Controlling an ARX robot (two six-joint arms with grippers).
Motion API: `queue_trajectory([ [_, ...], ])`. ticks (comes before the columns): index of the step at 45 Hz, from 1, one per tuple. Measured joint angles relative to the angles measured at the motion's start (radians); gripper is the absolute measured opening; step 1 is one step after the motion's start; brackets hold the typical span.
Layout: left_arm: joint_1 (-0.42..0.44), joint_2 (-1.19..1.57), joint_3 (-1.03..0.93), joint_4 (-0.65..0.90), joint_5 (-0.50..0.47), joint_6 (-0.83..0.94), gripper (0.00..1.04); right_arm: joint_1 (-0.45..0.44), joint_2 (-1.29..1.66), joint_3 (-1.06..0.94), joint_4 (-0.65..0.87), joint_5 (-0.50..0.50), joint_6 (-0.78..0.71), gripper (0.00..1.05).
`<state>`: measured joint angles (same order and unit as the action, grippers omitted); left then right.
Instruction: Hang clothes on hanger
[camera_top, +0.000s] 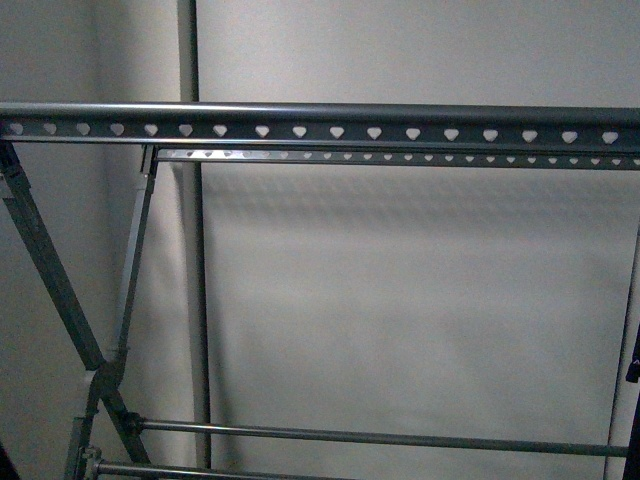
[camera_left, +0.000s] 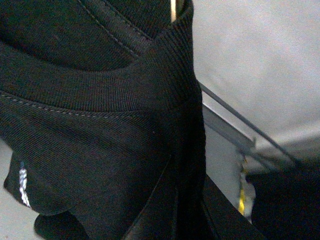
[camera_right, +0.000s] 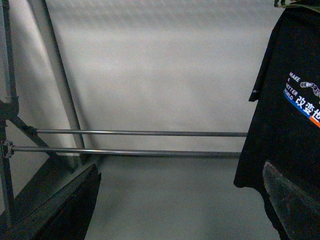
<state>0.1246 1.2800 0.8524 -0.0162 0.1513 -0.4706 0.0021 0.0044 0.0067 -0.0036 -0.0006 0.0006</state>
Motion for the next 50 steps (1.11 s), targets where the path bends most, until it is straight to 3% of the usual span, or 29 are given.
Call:
queue_trajectory([
  [9, -0.137, -0.035, 0.014, -0.130, 0.364, 0.465, 0.05, 0.000, 0.000, 0.000, 0.000, 0.000, 0.000, 0.97],
  [14, -0.163, 0.014, 0.096, -0.152, 0.470, 0.849, 0.05, 0.000, 0.000, 0.000, 0.000, 0.000, 0.000, 0.97],
  [24, -0.151, 0.105, 0.223, -0.206, 0.705, 1.330, 0.05, 0.000, 0.000, 0.000, 0.000, -0.001, 0.000, 0.97],
  [36, -0.171, 0.204, 0.304, -0.190, 0.739, 1.859, 0.05, 0.000, 0.000, 0.000, 0.000, 0.000, 0.000, 0.97],
  [45, -0.224, 0.193, 0.305, -0.013, 0.805, 2.006, 0.05, 0.000, 0.000, 0.000, 0.000, -0.001, 0.000, 0.97],
  [50, -0.228, 0.190, 0.301, -0.002, 0.811, 2.029, 0.05, 0.000, 0.000, 0.000, 0.000, 0.000, 0.000, 0.97],
])
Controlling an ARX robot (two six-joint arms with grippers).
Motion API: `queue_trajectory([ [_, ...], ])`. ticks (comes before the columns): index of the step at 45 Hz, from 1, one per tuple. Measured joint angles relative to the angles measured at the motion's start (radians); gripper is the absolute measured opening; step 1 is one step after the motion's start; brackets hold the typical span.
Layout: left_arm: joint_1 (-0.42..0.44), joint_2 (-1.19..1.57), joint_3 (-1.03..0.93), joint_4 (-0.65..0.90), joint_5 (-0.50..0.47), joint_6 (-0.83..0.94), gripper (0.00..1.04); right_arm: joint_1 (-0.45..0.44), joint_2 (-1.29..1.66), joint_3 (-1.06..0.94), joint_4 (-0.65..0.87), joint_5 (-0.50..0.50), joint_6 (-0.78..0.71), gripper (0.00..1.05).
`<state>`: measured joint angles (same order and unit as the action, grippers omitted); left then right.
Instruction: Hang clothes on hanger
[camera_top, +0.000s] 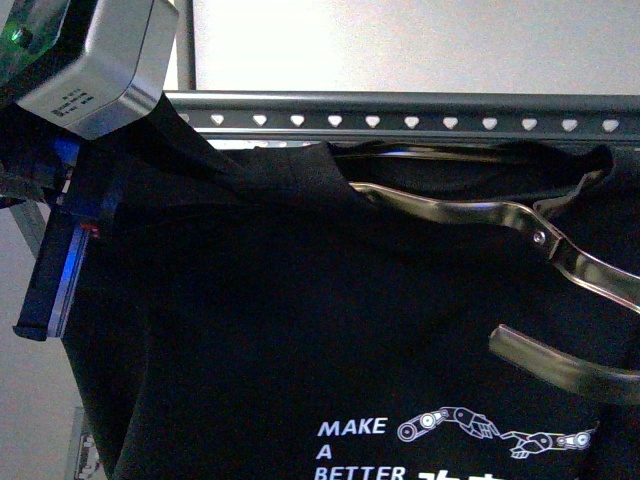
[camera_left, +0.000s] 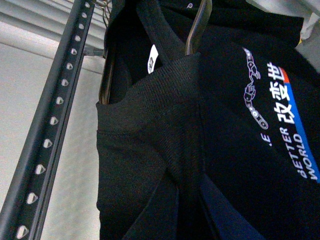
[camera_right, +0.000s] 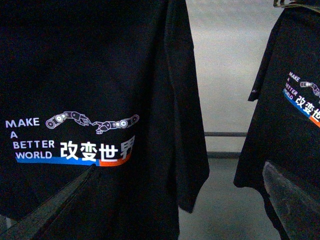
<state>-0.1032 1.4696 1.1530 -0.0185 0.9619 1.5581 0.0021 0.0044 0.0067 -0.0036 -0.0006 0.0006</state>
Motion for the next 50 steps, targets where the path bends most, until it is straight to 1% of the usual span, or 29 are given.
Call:
queue_trajectory([
  [8, 0.000, 0.000, -0.003, 0.000, 0.000, 0.007, 0.05, 0.000, 0.000, 0.000, 0.000, -0.001, 0.000, 0.97],
  [10, 0.000, 0.000, -0.003, 0.000, 0.000, 0.008, 0.05, -0.012, 0.013, 0.005, -0.016, -0.044, 0.028, 0.97],
  [11, 0.000, 0.000, -0.003, 0.000, 0.000, 0.008, 0.05, -0.041, 0.036, 0.026, -0.060, -0.131, 0.058, 0.97],
  [12, 0.000, 0.000, -0.003, 0.000, 0.000, 0.008, 0.05, -0.060, 0.056, 0.039, -0.085, -0.177, 0.093, 0.97],
  [14, 0.001, 0.000, -0.003, 0.001, 0.000, 0.008, 0.05, -0.145, 0.174, 0.098, -0.151, -0.363, 0.177, 0.97],
  [16, 0.000, 0.000, -0.003, 0.001, 0.000, 0.008, 0.05, -0.229, 0.314, 0.162, -0.146, -0.508, 0.218, 0.97],
  [17, -0.001, 0.000, -0.003, 0.001, 0.000, 0.008, 0.05, -0.248, 0.348, 0.179, -0.140, -0.534, 0.221, 0.97],
  [18, -0.003, 0.000, -0.003, 0.001, 0.001, 0.008, 0.05, -0.283, 0.419, 0.219, -0.126, -0.582, 0.221, 0.97],
  [20, -0.004, 0.000, -0.003, 0.001, 0.002, 0.008, 0.05, -0.323, 0.518, 0.285, -0.101, -0.623, 0.208, 0.97],
  [22, -0.005, 0.000, -0.003, 0.001, 0.003, 0.008, 0.05, -0.338, 0.608, 0.351, -0.072, -0.634, 0.165, 0.97],
  [26, 0.001, 0.000, -0.003, 0.001, 0.000, 0.010, 0.05, -0.324, 0.863, 0.555, 0.071, -0.569, -0.076, 0.97],
  [27, 0.002, 0.000, -0.003, 0.001, 0.000, 0.010, 0.05, -0.309, 0.921, 0.597, 0.134, -0.551, -0.201, 0.97],
  [29, 0.002, -0.001, -0.003, 0.001, 0.000, 0.010, 0.05, -0.291, 0.981, 0.632, 0.224, -0.579, -0.370, 0.97],
  [30, 0.002, -0.001, -0.003, 0.001, 0.000, 0.011, 0.05, -0.283, 1.015, 0.652, 0.257, -0.635, -0.525, 0.97],
  [31, 0.002, -0.001, -0.003, 0.001, 0.000, 0.011, 0.05, -0.277, 1.035, 0.669, 0.241, -0.671, -0.636, 0.97],
  [32, 0.002, -0.001, -0.003, 0.001, 0.000, 0.011, 0.05, -0.274, 1.044, 0.680, 0.225, -0.686, -0.665, 0.97],
  [34, 0.001, -0.001, -0.003, 0.001, -0.001, 0.011, 0.05, -0.254, 1.078, 0.720, 0.143, -0.714, -0.909, 0.97],
  [36, -0.001, -0.001, -0.003, 0.001, 0.000, 0.011, 0.05, -0.236, 1.102, 0.745, 0.101, -0.719, -1.052, 0.97],
  [37, -0.001, -0.001, -0.003, 0.001, 0.000, 0.011, 0.05, -0.222, 1.118, 0.759, 0.097, -0.717, -1.148, 0.97],
  [38, -0.001, -0.002, -0.003, 0.001, 0.001, 0.011, 0.05, -0.216, 1.126, 0.766, 0.095, -0.713, -1.196, 0.97],
  [39, -0.001, -0.002, -0.003, 0.001, 0.001, 0.012, 0.05, -0.202, 1.140, 0.783, 0.088, -0.705, -1.281, 0.97],
  [40, -0.001, -0.002, -0.003, 0.001, 0.001, 0.012, 0.05, -0.181, 1.158, 0.811, 0.080, -0.684, -1.413, 0.97],
  [43, -0.001, -0.002, -0.003, 0.001, 0.000, 0.013, 0.05, -0.145, 1.183, 0.857, 0.077, -0.658, -1.534, 0.97],
  [45, -0.001, -0.002, -0.003, 0.001, -0.001, 0.014, 0.05, -0.120, 1.199, 0.894, 0.073, -0.642, -1.588, 0.97],
  [47, -0.001, -0.002, -0.003, 0.001, -0.001, 0.013, 0.05, -0.094, 1.219, 0.933, 0.073, -0.624, -1.627, 0.97],
  [50, -0.001, -0.002, -0.003, 0.001, 0.000, 0.014, 0.05, -0.068, 1.248, 0.976, 0.073, -0.599, -1.640, 0.97],
])
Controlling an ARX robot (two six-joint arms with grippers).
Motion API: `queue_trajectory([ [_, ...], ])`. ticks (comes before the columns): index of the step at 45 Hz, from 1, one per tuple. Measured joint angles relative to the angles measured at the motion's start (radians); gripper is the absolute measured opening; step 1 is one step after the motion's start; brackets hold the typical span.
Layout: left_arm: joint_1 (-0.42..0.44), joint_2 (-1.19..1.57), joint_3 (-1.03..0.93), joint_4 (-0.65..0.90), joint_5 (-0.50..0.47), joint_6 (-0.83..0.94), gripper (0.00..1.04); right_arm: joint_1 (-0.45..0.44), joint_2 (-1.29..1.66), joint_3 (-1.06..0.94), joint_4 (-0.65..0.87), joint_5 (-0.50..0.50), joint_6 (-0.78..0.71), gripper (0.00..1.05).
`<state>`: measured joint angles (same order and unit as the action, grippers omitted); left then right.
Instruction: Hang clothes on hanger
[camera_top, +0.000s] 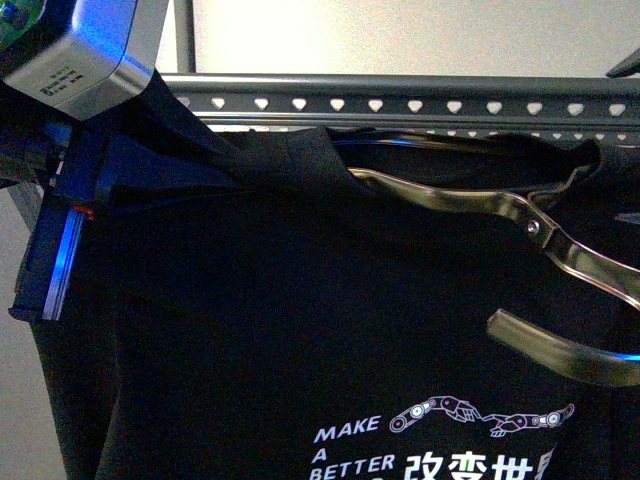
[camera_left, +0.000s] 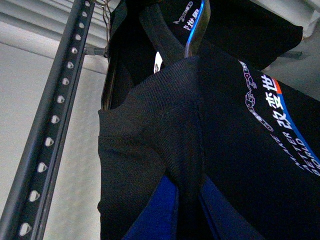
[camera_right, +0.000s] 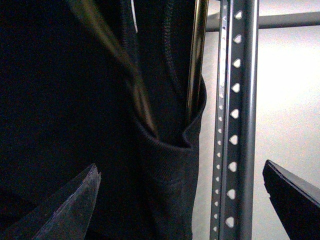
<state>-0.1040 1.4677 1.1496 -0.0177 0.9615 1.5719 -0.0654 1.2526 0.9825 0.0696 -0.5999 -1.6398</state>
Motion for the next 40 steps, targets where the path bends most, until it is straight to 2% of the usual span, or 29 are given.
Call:
queue_trajectory([
  [12, 0.000, 0.000, 0.000, 0.000, 0.000, 0.000, 0.05, 0.032, 0.163, 0.134, -0.013, 0.121, 0.039, 0.95],
  [18, 0.000, 0.000, 0.000, 0.000, 0.000, 0.000, 0.05, 0.032, 0.229, 0.175, 0.024, 0.143, 0.090, 0.71],
  [27, 0.000, 0.000, 0.000, 0.000, 0.001, 0.000, 0.05, 0.002, 0.244, 0.183, 0.034, 0.124, 0.181, 0.31],
  [32, 0.000, -0.002, 0.000, 0.005, 0.007, 0.002, 0.29, -0.029, 0.244, 0.146, 0.035, 0.103, 0.188, 0.10],
  [40, 0.000, -0.005, 0.000, 0.005, 0.010, 0.002, 0.63, -0.068, 0.263, 0.046, 0.009, 0.124, 0.126, 0.09],
])
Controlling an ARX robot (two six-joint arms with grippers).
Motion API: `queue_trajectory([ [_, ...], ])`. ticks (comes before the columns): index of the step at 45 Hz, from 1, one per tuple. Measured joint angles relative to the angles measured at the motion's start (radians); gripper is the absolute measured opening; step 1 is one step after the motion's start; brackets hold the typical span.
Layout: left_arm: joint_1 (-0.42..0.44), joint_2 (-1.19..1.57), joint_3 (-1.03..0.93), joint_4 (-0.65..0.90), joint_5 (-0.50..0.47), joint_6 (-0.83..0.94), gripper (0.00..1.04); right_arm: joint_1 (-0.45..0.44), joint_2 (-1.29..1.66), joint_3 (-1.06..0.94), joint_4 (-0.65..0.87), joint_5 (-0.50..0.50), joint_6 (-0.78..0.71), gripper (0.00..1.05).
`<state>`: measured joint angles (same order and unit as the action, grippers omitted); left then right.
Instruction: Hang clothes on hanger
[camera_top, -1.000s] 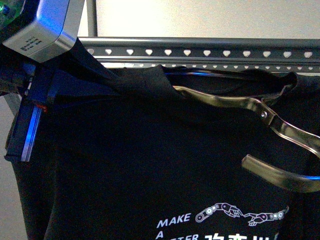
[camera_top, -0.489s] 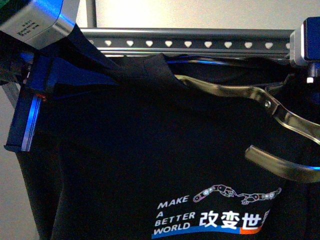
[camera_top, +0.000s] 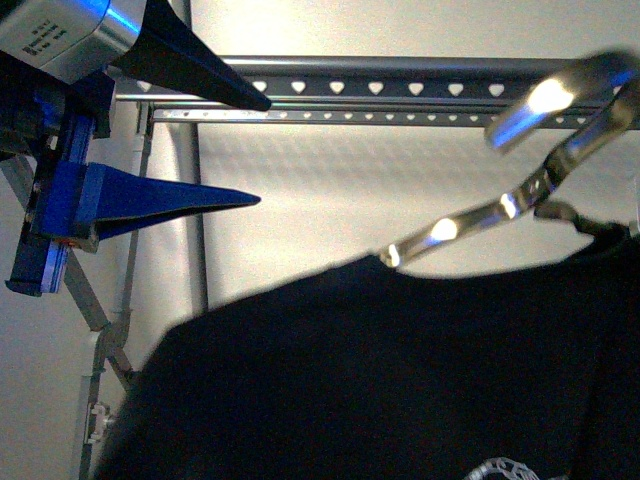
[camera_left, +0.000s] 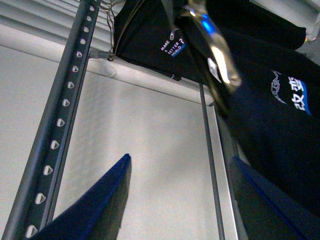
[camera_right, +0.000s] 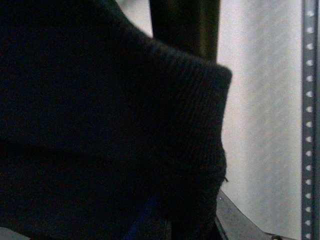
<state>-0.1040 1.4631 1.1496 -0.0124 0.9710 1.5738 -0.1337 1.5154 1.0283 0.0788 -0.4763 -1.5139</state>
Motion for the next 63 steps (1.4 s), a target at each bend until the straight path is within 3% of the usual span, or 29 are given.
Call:
queue_trajectory([
  [8, -0.003, -0.004, -0.015, 0.050, -0.034, -0.041, 0.90, -0.012, 0.041, -0.020, 0.005, 0.051, 0.027, 0.09],
  [10, -0.003, -0.008, -0.088, 0.319, -0.219, -0.289, 1.00, -0.014, 0.047, -0.010, 0.006, 0.072, 0.104, 0.09],
  [13, 0.008, 0.011, -0.101, 0.563, -0.432, -0.726, 0.98, -0.014, 0.042, 0.020, -0.038, 0.079, 0.241, 0.08],
  [15, 0.024, 0.016, -0.075, 0.599, -0.554, -0.967, 0.98, -0.014, 0.034, 0.037, -0.061, 0.076, 0.337, 0.08],
  [19, 0.079, 0.016, 0.014, 0.512, -0.814, -1.515, 0.98, -0.012, 0.015, 0.098, -0.161, 0.082, 0.634, 0.08],
  [23, 0.104, 0.007, 0.023, 0.481, -0.866, -1.819, 0.98, -0.013, 0.002, 0.177, -0.313, 0.090, 0.930, 0.08],
  [25, 0.111, 0.002, 0.011, 0.497, -0.829, -1.926, 0.98, -0.018, 0.001, 0.220, -0.372, 0.062, 1.104, 0.08],
  [32, 0.106, -0.113, -0.085, 0.323, -0.963, -1.785, 0.77, -0.024, 0.007, 0.306, -0.393, 0.026, 1.450, 0.07],
  [37, 0.103, -0.208, -0.227, 0.375, -0.968, -1.668, 0.61, -0.045, 0.008, 0.335, -0.348, 0.005, 1.597, 0.07],
  [45, 0.103, -0.316, -0.455, 0.486, -0.969, -1.600, 0.35, -0.063, 0.019, 0.400, -0.346, 0.002, 1.760, 0.06],
  [55, 0.103, -0.414, -0.664, 0.570, -0.971, -1.586, 0.03, -0.050, 0.083, 0.470, -0.411, 0.054, 1.823, 0.03],
  [63, 0.103, -0.497, -0.784, 0.611, -0.971, -1.580, 0.04, -0.028, 0.162, 0.520, -0.423, 0.135, 1.889, 0.03],
])
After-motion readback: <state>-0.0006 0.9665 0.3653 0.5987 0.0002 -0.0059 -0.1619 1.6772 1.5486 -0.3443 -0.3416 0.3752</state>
